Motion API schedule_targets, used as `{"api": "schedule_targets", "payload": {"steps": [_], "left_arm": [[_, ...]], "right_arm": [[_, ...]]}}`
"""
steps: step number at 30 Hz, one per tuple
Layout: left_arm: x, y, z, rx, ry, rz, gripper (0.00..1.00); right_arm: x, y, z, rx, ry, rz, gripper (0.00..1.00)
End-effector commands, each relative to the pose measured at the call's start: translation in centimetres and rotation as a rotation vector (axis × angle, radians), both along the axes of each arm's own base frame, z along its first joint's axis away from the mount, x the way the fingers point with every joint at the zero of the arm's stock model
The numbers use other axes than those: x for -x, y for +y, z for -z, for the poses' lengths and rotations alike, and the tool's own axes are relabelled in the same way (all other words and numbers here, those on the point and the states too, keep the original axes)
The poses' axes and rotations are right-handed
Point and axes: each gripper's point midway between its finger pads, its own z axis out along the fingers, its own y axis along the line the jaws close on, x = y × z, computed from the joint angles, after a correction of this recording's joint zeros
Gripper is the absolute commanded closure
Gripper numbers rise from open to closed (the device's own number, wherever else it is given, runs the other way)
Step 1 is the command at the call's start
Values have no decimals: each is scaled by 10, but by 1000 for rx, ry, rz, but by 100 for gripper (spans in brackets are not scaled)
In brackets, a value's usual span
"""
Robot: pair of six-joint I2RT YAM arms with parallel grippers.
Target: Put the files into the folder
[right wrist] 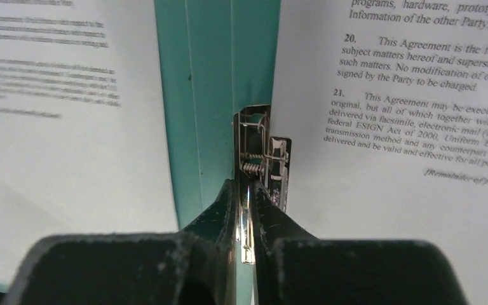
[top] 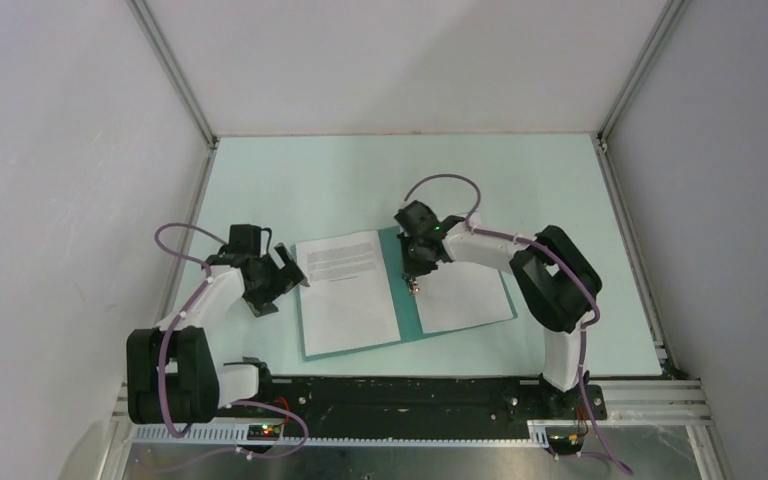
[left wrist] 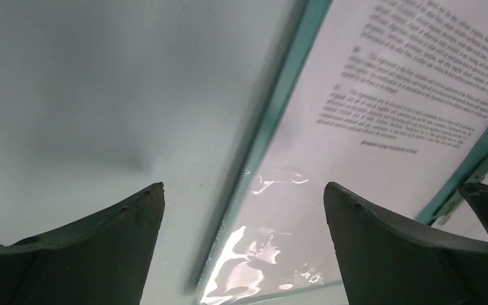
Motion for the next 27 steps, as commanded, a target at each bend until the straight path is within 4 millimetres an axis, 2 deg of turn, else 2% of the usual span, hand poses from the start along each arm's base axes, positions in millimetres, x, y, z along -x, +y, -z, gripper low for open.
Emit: {"api": "schedule_targets", "payload": {"steps": [1,3,10,14,19,27], "left_arm": [[-3,-14,-1,80,9,41,0],[-4,-18,-3,102,1,71,0],[-6,-34,-7,186,-5,157,0],[-11,-34,-9,184,-13,171,0],[-17,-33,-11,177,-20,188,0],[-19,-26,-10,132,-20,198,0]], "right_arm": [[7,-7,9,-153,128,-23,95],[1,-14,8,-175,130,-6,95],[0,-12,10,-230,162,-4,97],[4,-15,10,-327,215,3,98],[0,-17,-9,-472,235,-3,99],[-1,-16,-44,-571,216,-38,100]]}}
